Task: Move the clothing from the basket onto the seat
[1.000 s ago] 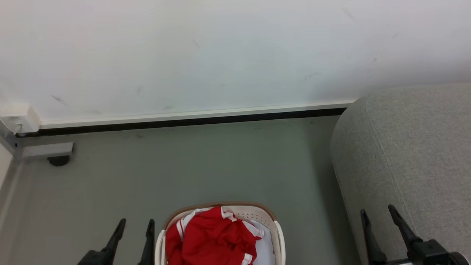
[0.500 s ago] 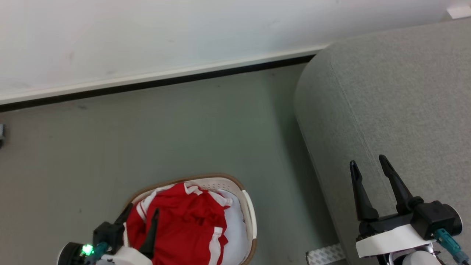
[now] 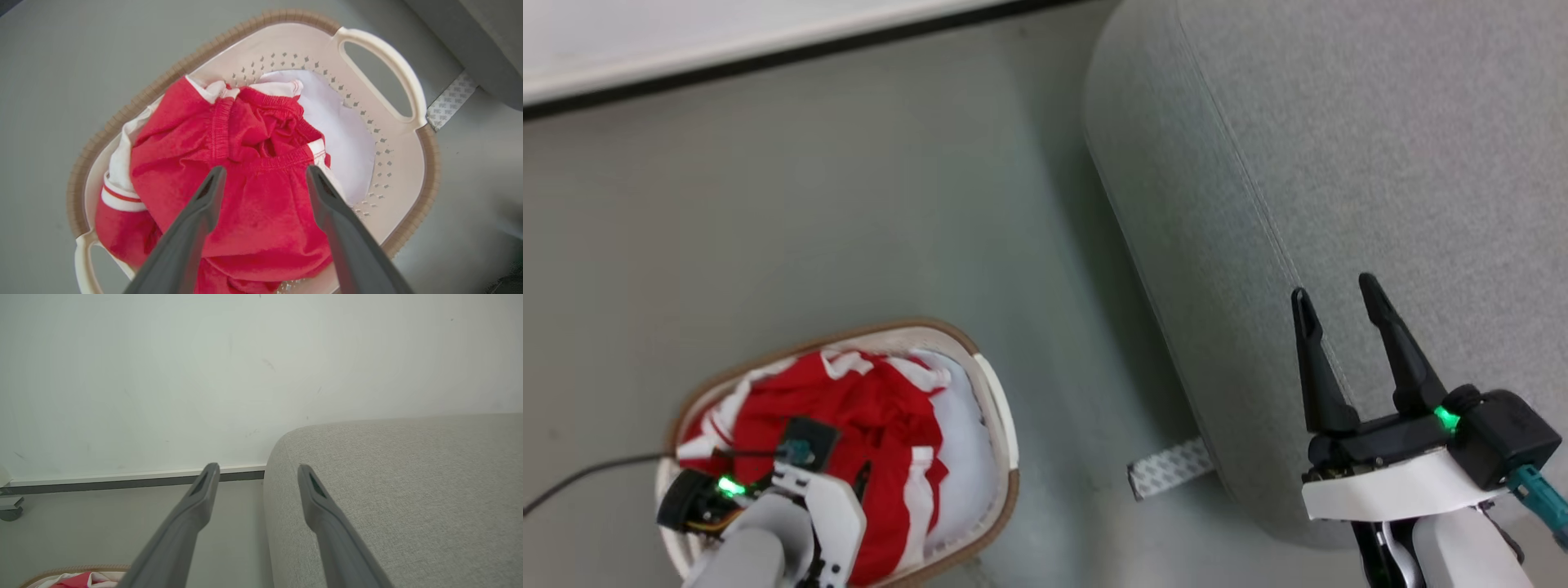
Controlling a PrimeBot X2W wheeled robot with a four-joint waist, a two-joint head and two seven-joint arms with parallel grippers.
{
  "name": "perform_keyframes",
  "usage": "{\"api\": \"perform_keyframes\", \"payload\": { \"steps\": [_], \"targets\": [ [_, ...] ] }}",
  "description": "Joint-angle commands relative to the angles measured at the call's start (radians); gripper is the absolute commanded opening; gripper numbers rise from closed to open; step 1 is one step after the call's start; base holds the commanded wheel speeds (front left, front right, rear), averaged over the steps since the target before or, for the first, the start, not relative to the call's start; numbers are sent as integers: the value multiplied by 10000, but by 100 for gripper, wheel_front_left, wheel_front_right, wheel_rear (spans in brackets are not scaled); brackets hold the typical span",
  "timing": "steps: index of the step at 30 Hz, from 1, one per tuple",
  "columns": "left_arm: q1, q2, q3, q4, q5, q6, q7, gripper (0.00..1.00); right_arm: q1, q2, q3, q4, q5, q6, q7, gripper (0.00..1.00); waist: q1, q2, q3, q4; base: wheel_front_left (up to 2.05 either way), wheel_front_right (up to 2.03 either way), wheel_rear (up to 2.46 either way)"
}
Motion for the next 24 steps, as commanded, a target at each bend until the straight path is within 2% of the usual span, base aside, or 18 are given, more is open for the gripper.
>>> {"api": "perform_keyframes", "payload": {
  "steps": [1, 13, 14, 15, 16, 21, 24],
  "targets": [
    [-210, 157, -36, 104, 174, -30, 125, 100, -170, -19, 11, -88, 53, -21, 3, 100, -2, 0, 699, -439, 0, 0, 0],
    [-1582, 1072, -501, 1236, 378, -32, 1811, 100, -1149, -18, 55, -922, 629, -21, 3, 100, -2, 0, 3201, -985, 0, 0, 0],
    [-1647, 1127, -538, 1245, 405, -33, 1779, 84, -1187, -18, 41, -954, 654, -21, 3, 100, -2, 0, 3314, -984, 0, 0, 0],
    [-1682, 1157, -568, 1266, 403, -34, 1727, 12, -1221, -18, 42, -953, 685, -21, 3, 100, -2, 0, 3381, -975, 0, 0, 0],
    [-1693, 1165, -592, 1306, 390, -34, 1712, 0, -1228, -18, 49, -942, 684, -21, 3, 100, -2, 0, 3408, -952, 0, 0, 0],
    [-1686, 929, -582, 1413, 73, -31, 1165, 0, -1084, -22, -21, -691, 576, -21, 3, 100, -2, 0, 2985, -533, 0, 0, 0],
    [-1519, 566, -438, 1362, -297, -33, 561, 0, -972, -27, 53, -498, 434, -21, 3, 100, -2, 0, 2360, -164, 0, 0, 0]
  ]
}}
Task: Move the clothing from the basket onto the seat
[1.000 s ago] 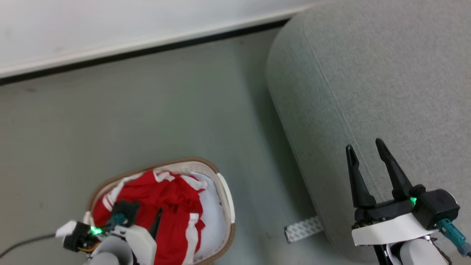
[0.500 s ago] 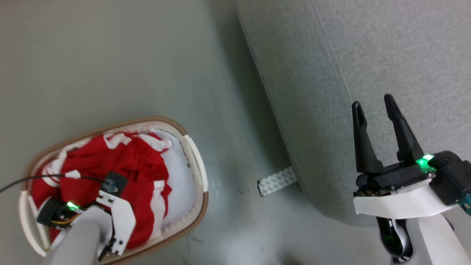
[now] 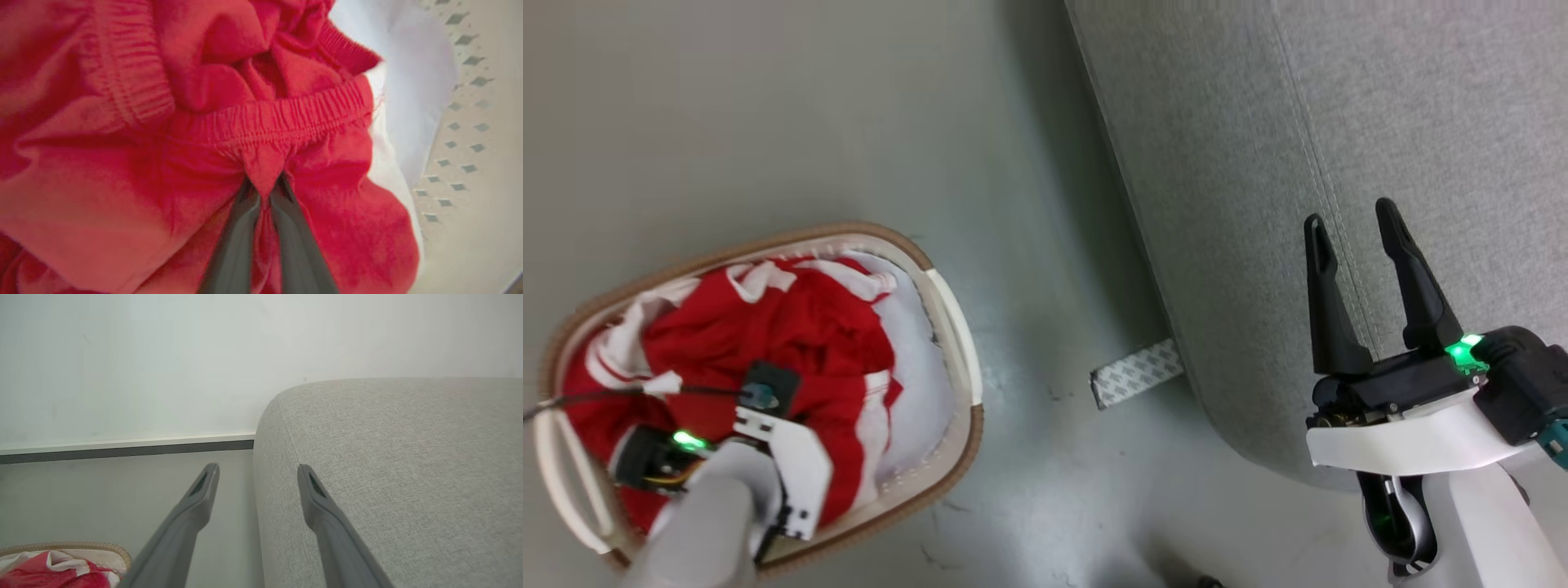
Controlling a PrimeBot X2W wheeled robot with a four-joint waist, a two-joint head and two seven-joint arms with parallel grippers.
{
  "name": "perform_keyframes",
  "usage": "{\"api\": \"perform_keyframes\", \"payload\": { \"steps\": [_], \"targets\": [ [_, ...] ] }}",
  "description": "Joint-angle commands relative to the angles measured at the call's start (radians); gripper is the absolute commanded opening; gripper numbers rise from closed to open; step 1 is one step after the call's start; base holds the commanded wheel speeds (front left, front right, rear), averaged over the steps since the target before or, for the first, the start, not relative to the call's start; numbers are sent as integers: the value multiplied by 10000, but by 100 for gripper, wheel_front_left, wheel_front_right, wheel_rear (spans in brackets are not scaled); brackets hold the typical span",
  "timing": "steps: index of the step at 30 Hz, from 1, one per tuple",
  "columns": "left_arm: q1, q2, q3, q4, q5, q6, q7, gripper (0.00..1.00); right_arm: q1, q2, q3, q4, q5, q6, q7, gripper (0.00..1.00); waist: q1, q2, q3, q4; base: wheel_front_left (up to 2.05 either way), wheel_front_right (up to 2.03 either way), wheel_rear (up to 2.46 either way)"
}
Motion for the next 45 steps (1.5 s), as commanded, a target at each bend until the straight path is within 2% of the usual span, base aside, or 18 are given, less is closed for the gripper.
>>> {"api": "perform_keyframes", "payload": {
  "steps": [1, 9, 17, 27, 34, 41, 45],
  "targets": [
    [173, -130, 49, -72, -178, -20, -275, 0, 125, -35, -15, 74, -140, -21, 5, 100, -2, 0, -798, 596, 0, 0, 0],
    [995, -1069, -522, -477, -1252, -5, -1947, 0, 854, -46, -258, 615, -894, -21, 3, 100, -2, 0, -3166, 1921, 0, 0, 0],
    [1679, -1549, -1122, -1497, -2792, -5, -2326, 0, 1926, -44, -516, 1111, -1431, -21, 3, 100, -2, 0, -5178, 2943, 0, 0, 0],
    [2406, -1273, -1140, -3736, -4065, -4, -1961, 0, 2920, -40, -540, 1379, -1592, -21, 4, 100, -2, 0, -6678, 3431, 0, 0, 0],
    [3038, -989, -779, -5984, -4498, 281, -1426, 0, 3446, -38, -292, 1353, -1638, -21, 4, 100, -2, 0, -7496, 3461, 0, 0, 0],
    [3543, -800, -682, -7888, -4728, 644, -819, 0, 3853, -91, 334, 1200, -1657, -21, 5, 100, -2, 0, -7961, 3476, 0, 0, 0],
    [3726, -753, -725, -8496, -4729, 808, -566, 0, 3893, -344, 1195, 979, -1364, -21, 4, 100, -2, 0, -8048, 3457, 0, 0, 0]
  ]
}}
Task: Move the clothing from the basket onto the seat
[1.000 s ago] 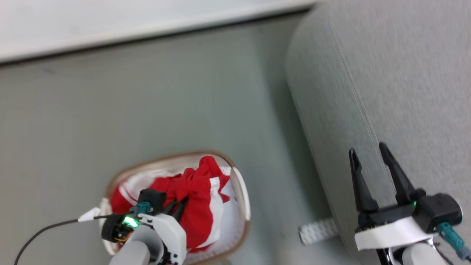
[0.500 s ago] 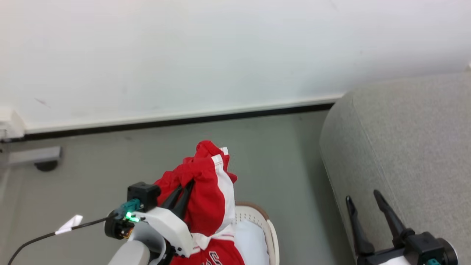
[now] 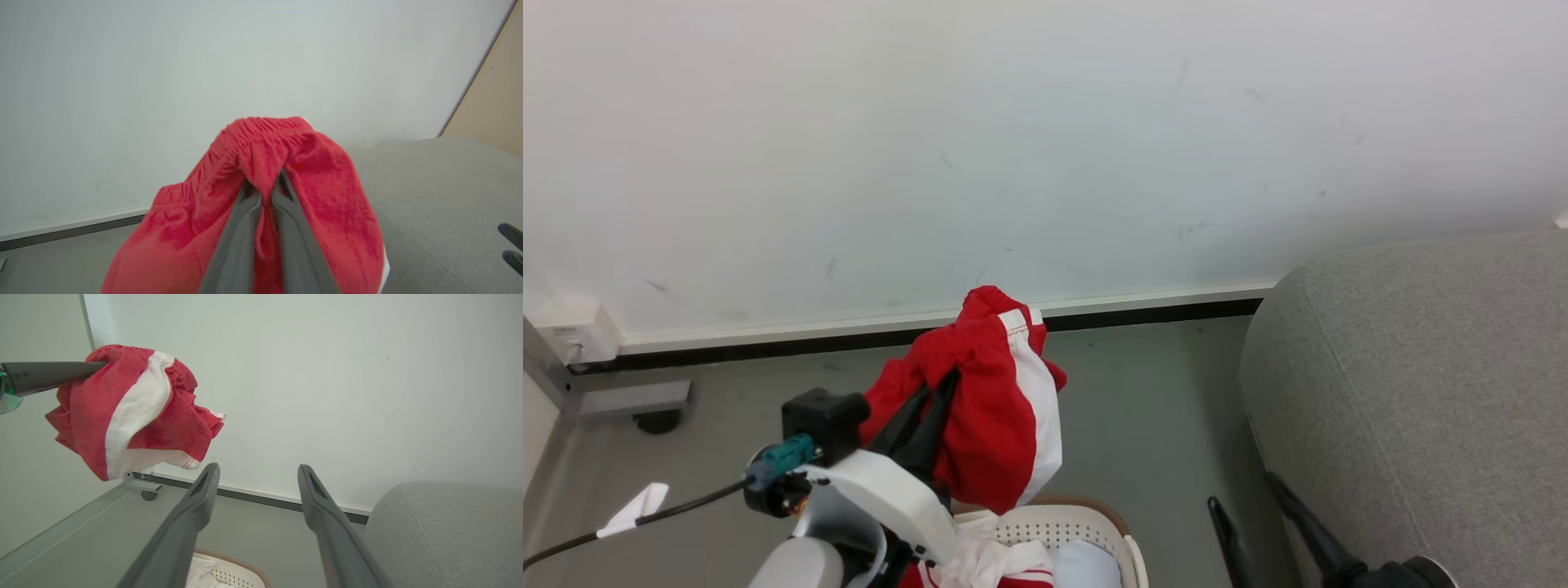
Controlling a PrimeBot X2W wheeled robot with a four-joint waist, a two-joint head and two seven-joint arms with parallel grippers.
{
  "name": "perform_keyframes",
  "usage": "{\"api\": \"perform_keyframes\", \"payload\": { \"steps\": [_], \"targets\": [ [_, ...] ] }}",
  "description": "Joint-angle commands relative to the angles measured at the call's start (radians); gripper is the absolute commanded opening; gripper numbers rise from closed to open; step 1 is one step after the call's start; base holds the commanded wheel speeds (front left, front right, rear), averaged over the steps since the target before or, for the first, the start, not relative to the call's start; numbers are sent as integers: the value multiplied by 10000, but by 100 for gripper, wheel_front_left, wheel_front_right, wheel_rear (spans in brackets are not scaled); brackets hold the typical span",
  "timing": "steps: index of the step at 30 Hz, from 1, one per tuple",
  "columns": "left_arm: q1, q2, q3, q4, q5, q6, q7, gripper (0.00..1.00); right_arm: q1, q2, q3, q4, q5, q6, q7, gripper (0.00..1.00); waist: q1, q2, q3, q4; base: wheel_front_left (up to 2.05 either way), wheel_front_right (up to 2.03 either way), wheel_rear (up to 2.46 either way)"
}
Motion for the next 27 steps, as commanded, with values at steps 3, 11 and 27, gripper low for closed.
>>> {"api": "perform_keyframes", "payload": {
  "steps": [3, 11, 27],
  "targets": [
    [239, 80, -76, -476, -117, 87, 150, 0, -63, -365, 979, -273, 567, -21, 4, 100, 3, 0, 5, -46, 0, 0, 0],
    [235, 13, -491, -1181, 31, 64, 520, 0, -982, -942, 3340, -37, 1819, -21, 5, 100, 3, 0, 92, 28, 0, 0, 0],
    [230, -391, -1586, -1779, -81, -202, 992, 0, -3559, -571, 5158, 1452, 3387, -21, 4, 100, 3, 0, 111, 322, 0, 0, 0]
  ]
}}
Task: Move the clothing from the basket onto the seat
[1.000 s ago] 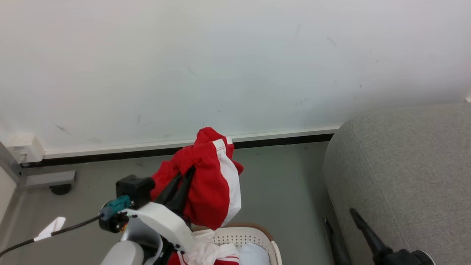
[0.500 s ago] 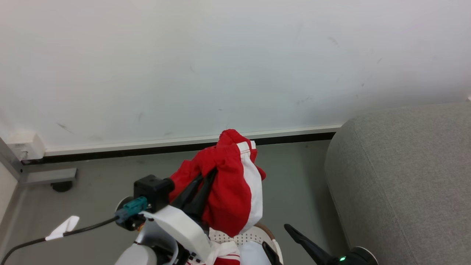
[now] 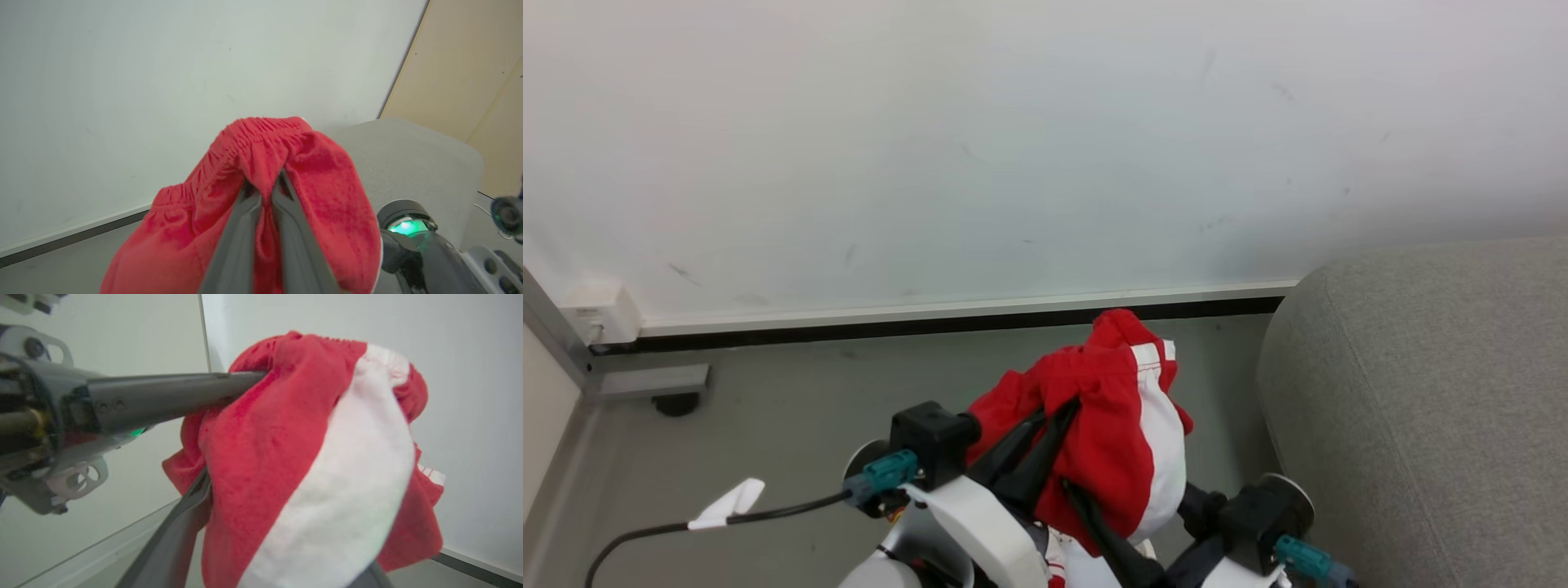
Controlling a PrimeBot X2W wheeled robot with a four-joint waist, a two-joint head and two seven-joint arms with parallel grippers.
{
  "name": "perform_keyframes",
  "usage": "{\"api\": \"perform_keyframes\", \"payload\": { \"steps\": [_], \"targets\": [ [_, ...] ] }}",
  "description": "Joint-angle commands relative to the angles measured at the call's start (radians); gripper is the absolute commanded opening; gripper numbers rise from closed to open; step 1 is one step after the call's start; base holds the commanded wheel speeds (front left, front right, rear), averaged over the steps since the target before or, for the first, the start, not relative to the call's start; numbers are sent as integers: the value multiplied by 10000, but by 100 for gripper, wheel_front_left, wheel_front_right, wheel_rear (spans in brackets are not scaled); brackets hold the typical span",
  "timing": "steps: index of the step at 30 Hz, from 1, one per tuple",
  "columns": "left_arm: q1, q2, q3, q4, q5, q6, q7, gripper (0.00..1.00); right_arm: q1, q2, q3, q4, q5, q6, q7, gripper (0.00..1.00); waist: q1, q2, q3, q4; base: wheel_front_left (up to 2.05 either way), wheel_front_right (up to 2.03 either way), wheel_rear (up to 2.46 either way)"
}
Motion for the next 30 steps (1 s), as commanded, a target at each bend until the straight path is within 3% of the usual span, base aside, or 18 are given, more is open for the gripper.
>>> {"api": "perform_keyframes", "payload": {
  "steps": [1, 2, 3, 4, 9, 10, 11, 12, 13, 22, 30],
  "targets": [
    [89, 16, -7, -31, -112, -13, 36, 0, -139, 17, -21, 42, 115, -21, 5, 100, -1, 0, -1, 8, 0, 0, 0],
    [113, 9, -33, -22, -129, -11, 43, 0, -200, 33, -17, 100, 160, -21, 5, 100, -1, 0, 0, 16, 0, 0, 0],
    [130, 3, -54, -4, -140, -8, 33, 0, -273, 41, -18, 138, 191, -21, 5, 44, -1, 0, 1, 26, 0, 0, 0],
    [147, -1, -71, 21, -150, -6, 23, 0, -316, 70, -16, 142, 288, -21, 4, 0, -1, 0, -1, 35, 0, 0, 0],
    [171, 13, -64, 73, -184, 59, -89, 0, -420, -82, 126, 200, 369, -21, 5, 0, -1, 0, 1, 45, 0, 0, 0],
    [172, 25, -53, 74, -179, 65, -100, 5, -418, -108, 100, 194, 355, -21, 4, 0, -1, 0, 5, 42, 0, 0, 0],
    [181, 45, -38, 77, -172, 82, -126, 29, -417, -133, 45, 181, 314, -21, 4, 0, -1, 0, 8, 32, 0, 0, 0],
    [187, 63, -20, 73, -140, 99, -192, 60, -420, -149, -55, 150, 248, -21, 4, 0, -1, 0, 14, 16, 0, 0, 0],
    [203, 66, -2, 70, -140, 128, -242, 100, -415, -159, -163, 113, 176, -21, 4, 0, -1, 0, 19, -1, 0, 0, 0],
    [532, 396, -75, 359, 387, 268, -912, 100, -168, -284, -974, -52, -234, -21, 1, 0, -1, 0, 59, -106, 0, 0, 0],
    [980, 564, -386, 924, 591, 117, -1591, 100, -32, -559, -1742, -327, -475, -21, 1, 0, -1, 0, 137, -155, 0, 0, 0]
  ]
}}
